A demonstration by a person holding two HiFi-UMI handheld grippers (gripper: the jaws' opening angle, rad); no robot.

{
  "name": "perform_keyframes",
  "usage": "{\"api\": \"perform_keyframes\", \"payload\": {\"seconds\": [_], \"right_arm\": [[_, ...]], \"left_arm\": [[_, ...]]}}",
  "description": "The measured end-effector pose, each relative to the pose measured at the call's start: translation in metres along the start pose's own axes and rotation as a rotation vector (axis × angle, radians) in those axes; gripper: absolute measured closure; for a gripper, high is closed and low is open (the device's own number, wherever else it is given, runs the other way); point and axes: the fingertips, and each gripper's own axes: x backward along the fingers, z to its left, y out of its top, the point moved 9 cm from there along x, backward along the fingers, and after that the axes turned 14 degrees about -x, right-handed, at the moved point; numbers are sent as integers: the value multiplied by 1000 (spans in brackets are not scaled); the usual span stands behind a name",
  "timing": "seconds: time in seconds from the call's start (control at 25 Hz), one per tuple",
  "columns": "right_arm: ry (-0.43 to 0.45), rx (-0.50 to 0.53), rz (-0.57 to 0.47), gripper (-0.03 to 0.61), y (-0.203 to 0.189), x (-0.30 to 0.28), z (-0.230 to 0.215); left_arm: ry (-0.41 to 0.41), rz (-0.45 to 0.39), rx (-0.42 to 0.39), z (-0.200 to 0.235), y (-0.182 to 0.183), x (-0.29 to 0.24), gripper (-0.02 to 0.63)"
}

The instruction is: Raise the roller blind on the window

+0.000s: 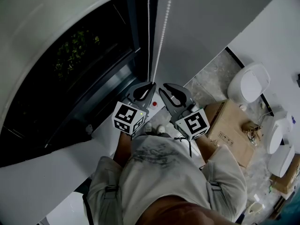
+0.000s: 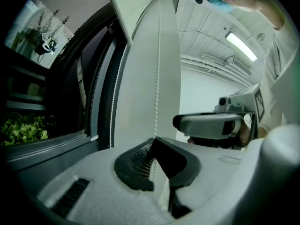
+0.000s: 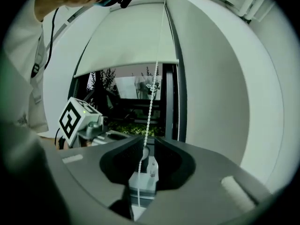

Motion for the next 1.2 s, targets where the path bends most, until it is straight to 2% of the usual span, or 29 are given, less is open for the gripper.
{"api": "perform_keyframes", "payload": {"seconds": [0.2,0.44,0.72,0.84,0.96,1.2], "right_arm": [[4,11,-56,488,37,-4,0],[70,56,-122,474,73,-14,9],[77,80,-178,477,104,-23,9],[68,104,-174,497,113,-27,9],[57,133,-164,566,114,-28,12],[76,101,-193,568,109,-26,18]], "left_arm": [[-4,-2,-1,-2,1,1,603],[-5,-3,-4,-4,1,2,603],[-10,-4,-7,-6,2,2,603],[-16,-6,-6,-7,2,1,603],[-23,-9,-6,-9,2,0,603],[-27,-21,8,-9,1,0,603]]}}
